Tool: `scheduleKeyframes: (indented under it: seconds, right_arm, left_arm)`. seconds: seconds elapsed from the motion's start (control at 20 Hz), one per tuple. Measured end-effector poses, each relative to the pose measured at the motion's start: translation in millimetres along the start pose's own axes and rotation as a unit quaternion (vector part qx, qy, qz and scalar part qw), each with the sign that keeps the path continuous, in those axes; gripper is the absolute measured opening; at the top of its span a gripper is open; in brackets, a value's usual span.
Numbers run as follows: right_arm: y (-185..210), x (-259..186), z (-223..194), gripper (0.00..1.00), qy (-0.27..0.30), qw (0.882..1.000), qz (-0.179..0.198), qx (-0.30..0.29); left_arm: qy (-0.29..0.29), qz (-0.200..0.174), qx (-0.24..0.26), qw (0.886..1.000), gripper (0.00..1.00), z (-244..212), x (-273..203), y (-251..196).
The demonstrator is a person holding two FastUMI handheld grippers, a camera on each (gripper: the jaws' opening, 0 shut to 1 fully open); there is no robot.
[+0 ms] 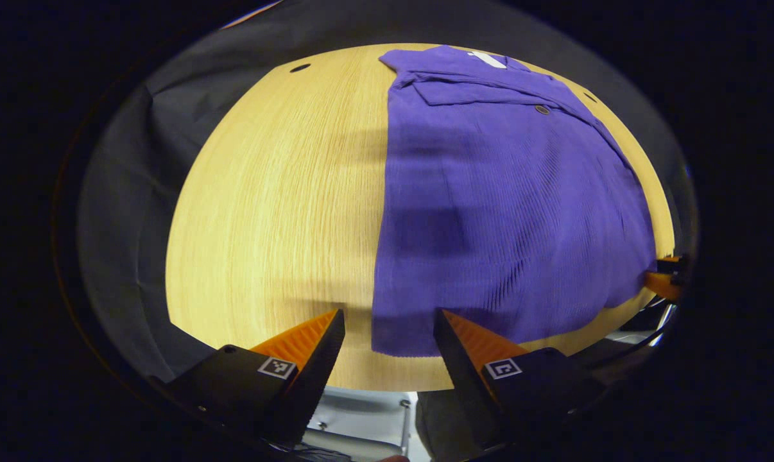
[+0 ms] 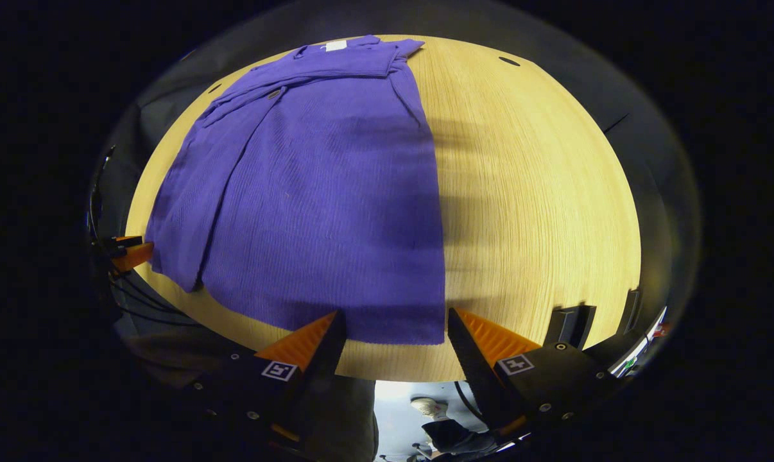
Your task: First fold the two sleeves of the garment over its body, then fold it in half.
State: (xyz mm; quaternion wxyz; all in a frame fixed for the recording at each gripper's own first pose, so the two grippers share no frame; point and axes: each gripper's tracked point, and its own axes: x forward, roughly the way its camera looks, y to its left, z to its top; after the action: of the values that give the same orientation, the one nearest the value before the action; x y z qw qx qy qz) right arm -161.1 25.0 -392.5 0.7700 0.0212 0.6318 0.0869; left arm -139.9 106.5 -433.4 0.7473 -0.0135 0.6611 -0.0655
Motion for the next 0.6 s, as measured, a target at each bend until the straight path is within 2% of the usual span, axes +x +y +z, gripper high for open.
scheduleKeyframes:
  seconds: [0.1, 0.3, 0.35, 0.4, 0.45, 0.5, 0.55, 0.6]
  right_arm:
    - [3.8, 0.6, 0.7, 0.92, 0.007, 1.000, 0.000, -0.004]
    - [10.1, 1.9, 4.0, 0.75, 0.016, 1.000, 0.004, -0.008]
    - [12.3, 1.4, 3.2, 0.58, 0.019, 1.000, 0.005, -0.007]
    - [14.5, 2.0, 4.4, 0.65, 0.020, 1.000, 0.006, -0.005]
    - [16.6, 2.7, 3.9, 0.56, 0.023, 1.000, 0.007, -0.004]
    - [18.2, 2.5, 4.0, 0.42, 0.025, 1.000, 0.009, -0.001]
    - [21.0, 2.8, 2.6, 0.44, 0.028, 0.999, 0.016, 0.008]
    - [22.4, 3.1, 2.3, 0.38, 0.028, 0.999, 0.019, 0.023]
  left_arm:
    - [0.040, -0.022, -0.024, 0.999, 0.83, -3.5, 3.4, 1.5]
    - [0.096, -0.026, 0.007, 0.995, 0.85, 5.9, 5.1, -4.5]
    - [0.101, -0.028, 0.009, 0.994, 0.84, 9.4, 6.0, -6.5]
    - [0.106, -0.032, 0.011, 0.994, 0.80, 9.1, 9.7, -11.9]
    - [0.108, -0.036, 0.015, 0.993, 0.75, 11.0, 10.8, -16.8]
    - [0.111, -0.039, 0.018, 0.993, 0.63, 17.1, 12.8, -20.7]
    - [0.114, -0.048, 0.022, 0.992, 0.52, 21.2, 12.7, -24.4]
    - [0.114, -0.060, 0.016, 0.992, 0.41, 26.0, 15.9, -28.7]
